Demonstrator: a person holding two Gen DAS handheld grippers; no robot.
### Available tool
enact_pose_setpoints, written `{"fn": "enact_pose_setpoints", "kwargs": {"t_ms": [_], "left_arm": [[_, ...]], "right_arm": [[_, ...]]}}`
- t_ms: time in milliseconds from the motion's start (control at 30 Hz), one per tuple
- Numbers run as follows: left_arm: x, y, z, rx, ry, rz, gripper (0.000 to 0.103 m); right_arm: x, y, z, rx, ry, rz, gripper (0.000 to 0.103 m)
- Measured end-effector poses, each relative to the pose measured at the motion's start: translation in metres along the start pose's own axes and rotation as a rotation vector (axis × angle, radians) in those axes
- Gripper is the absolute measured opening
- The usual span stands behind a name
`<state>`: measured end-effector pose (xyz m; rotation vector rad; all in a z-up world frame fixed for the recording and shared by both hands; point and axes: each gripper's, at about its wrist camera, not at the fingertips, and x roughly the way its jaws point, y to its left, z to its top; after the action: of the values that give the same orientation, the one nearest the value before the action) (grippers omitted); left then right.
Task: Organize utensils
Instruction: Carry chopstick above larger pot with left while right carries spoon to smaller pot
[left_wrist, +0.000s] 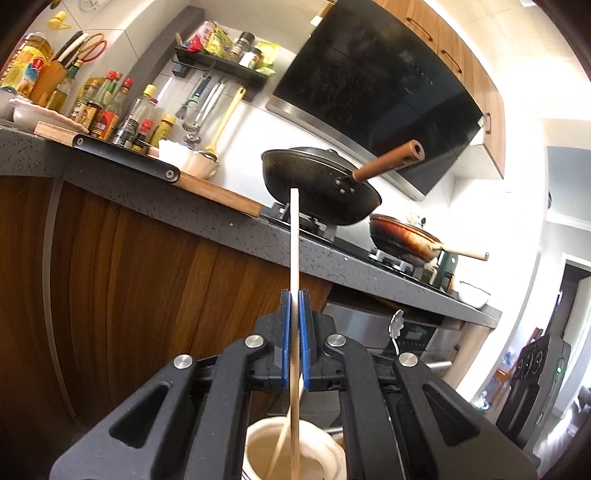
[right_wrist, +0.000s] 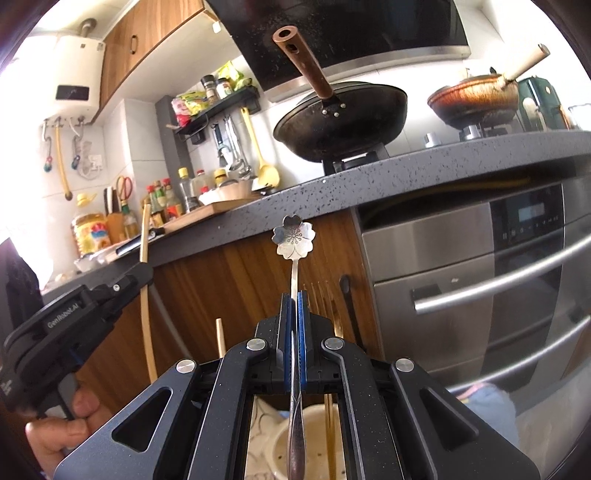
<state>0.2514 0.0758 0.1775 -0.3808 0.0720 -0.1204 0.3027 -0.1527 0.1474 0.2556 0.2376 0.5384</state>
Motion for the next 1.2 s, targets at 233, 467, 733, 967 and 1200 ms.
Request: {"fn": "enact_pose_setpoints", "kwargs": {"t_ms": [233, 467, 733, 967, 1200], "left_arm": [[0.008, -0.003, -0.010, 0.057, -0.019, 0.036, 0.004], [0.015, -0.013, -0.035, 0.140, 0.047, 0.050, 0.004], [0.011, -0.017, -0.054, 0.212, 0.132, 0.070, 0.004], [0.015, -0.019, -0.066, 0.263, 0.244, 0.107, 0.004], [0.020, -0.017, -0.067, 0.273, 0.303, 0.115, 0.004]], "right_arm": [[0.011, 0.004, -0.007, -0.072, -0.025, -0.071, 0.004], [0.018, 0.003, -0.024, -0.124, 0.002, -0.079, 0.004], [0.010, -0.003, -0.041, -0.159, 0.058, -0.103, 0.004], [0.000, -0.004, -0.047, -0.190, 0.111, -0.130, 0.004], [0.007, -0.002, -0.055, -0.187, 0.162, -0.130, 0.004]]}}
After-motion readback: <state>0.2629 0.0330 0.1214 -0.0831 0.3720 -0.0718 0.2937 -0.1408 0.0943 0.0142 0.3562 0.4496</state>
